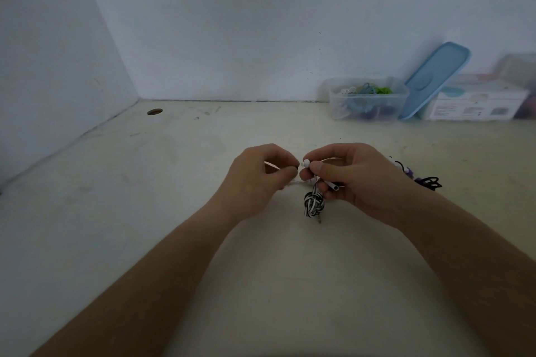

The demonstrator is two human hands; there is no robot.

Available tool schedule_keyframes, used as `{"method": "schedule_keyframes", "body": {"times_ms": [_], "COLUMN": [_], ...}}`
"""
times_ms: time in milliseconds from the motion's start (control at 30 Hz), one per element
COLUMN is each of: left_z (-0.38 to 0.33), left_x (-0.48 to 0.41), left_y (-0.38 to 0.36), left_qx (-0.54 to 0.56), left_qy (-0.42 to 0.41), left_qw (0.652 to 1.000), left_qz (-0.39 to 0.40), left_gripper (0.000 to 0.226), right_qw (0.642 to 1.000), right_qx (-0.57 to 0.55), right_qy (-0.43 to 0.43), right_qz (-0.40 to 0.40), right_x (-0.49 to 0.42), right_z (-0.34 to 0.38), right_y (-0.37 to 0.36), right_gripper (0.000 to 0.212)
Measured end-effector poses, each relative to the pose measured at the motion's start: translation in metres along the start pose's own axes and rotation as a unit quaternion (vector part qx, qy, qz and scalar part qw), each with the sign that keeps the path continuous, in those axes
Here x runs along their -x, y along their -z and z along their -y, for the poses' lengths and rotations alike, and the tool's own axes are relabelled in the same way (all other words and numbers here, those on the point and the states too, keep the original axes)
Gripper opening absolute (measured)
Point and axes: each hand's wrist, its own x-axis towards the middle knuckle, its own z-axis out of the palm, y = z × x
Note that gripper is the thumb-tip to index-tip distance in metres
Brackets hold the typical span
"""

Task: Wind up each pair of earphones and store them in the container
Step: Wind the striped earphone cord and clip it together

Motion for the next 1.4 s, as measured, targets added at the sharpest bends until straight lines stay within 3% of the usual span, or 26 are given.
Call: {"method": "schedule_keyframes", "body": {"times_ms": [300,567,1400], "left_z": [-0.012,-0.015,-0.015], "left_x": [0.007,0.008,0.008], "left_y": [0.000,0.002,0.005], "left_qx": [0.192,0.345,0.334], "left_qy": [0.046,0.113,0.096], "left_qw": [0.980,0.932,0.938], "left_qz": [-0.034,0.026,0.009], "left_gripper": [0.017,0.015,0.013], "right_qw": [0.999,0.998,0.996], "right_qx": [0.000,-0.005,0.032], "right_qy": [0.040,0.054,0.082], "right_qz": [-0.010,-0.041,-0.022], "right_x": [-0.001,-0.002,-0.003], "right_z": [-0.002,-0.001,-0.003], "right_y": [0.001,0.000,0.003], "right_gripper": [0.010,0.010,0.014]}}
